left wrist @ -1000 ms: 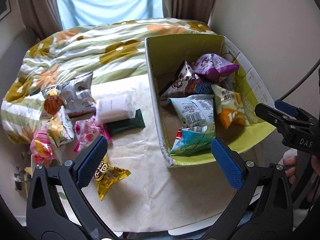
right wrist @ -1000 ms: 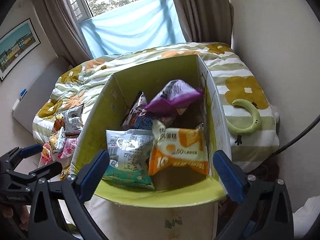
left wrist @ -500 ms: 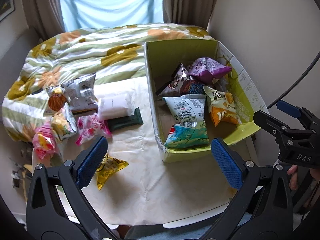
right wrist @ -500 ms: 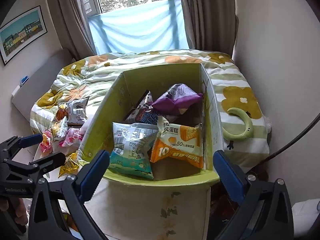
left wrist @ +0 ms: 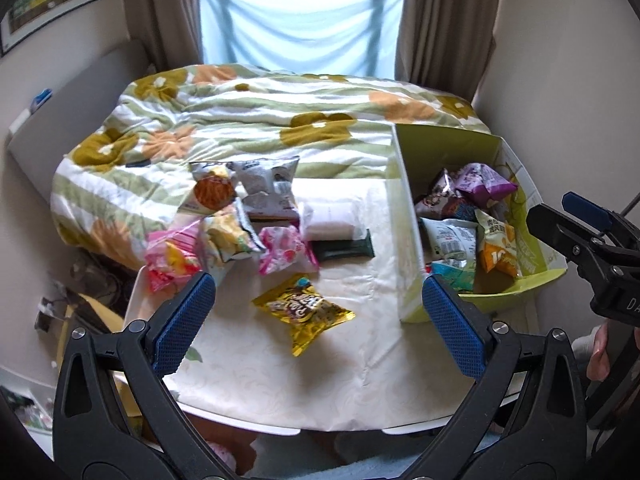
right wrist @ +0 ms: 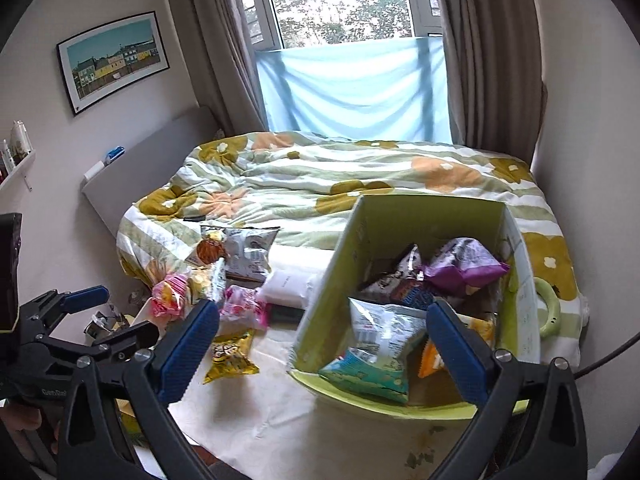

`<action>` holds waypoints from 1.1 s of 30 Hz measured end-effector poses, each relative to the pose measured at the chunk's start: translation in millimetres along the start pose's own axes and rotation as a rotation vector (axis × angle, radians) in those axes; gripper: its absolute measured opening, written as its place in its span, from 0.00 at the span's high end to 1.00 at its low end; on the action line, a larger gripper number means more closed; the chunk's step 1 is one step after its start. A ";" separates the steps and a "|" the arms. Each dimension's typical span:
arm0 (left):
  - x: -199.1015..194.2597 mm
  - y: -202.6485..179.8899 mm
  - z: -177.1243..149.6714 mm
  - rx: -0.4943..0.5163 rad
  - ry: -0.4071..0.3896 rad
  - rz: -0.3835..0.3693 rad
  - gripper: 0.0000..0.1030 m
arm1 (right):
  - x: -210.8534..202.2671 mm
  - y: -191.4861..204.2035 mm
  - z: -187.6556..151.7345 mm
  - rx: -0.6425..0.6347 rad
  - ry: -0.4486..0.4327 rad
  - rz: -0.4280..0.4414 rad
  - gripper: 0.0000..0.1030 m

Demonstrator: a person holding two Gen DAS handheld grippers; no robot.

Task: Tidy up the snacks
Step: 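Withdraw both tools from the box back toward the remaining snacks, then grasp the pink marshmallow bag with the left tool while the right tool grasps the potato chip bag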

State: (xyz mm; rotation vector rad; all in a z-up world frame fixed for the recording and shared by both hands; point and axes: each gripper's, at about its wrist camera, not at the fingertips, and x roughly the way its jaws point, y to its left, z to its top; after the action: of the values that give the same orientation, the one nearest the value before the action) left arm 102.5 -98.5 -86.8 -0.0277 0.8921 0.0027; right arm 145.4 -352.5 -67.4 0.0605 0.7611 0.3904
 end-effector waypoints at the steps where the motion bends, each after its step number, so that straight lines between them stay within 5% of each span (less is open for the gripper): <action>1: -0.8 9.3 0.0 -0.012 -0.003 0.009 0.01 | 4.7 8.2 2.4 -0.007 0.003 0.012 0.00; 15: 37.0 165.2 6.6 -0.072 0.072 0.070 0.01 | 109.8 130.4 10.6 -0.061 0.148 0.036 0.00; 24: 126.7 240.6 14.7 -0.074 0.217 -0.031 0.01 | 189.2 183.6 8.4 -0.104 0.242 0.042 0.00; 33: 221.7 264.8 17.3 -0.071 0.348 -0.152 0.01 | 253.5 198.4 -4.2 -0.123 0.349 -0.042 0.00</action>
State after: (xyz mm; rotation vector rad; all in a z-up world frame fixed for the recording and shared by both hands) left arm 251.4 164.6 -254.7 -0.1661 1.2360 -0.1151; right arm 244.8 -76.2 -199.4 -0.1430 1.0784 0.4123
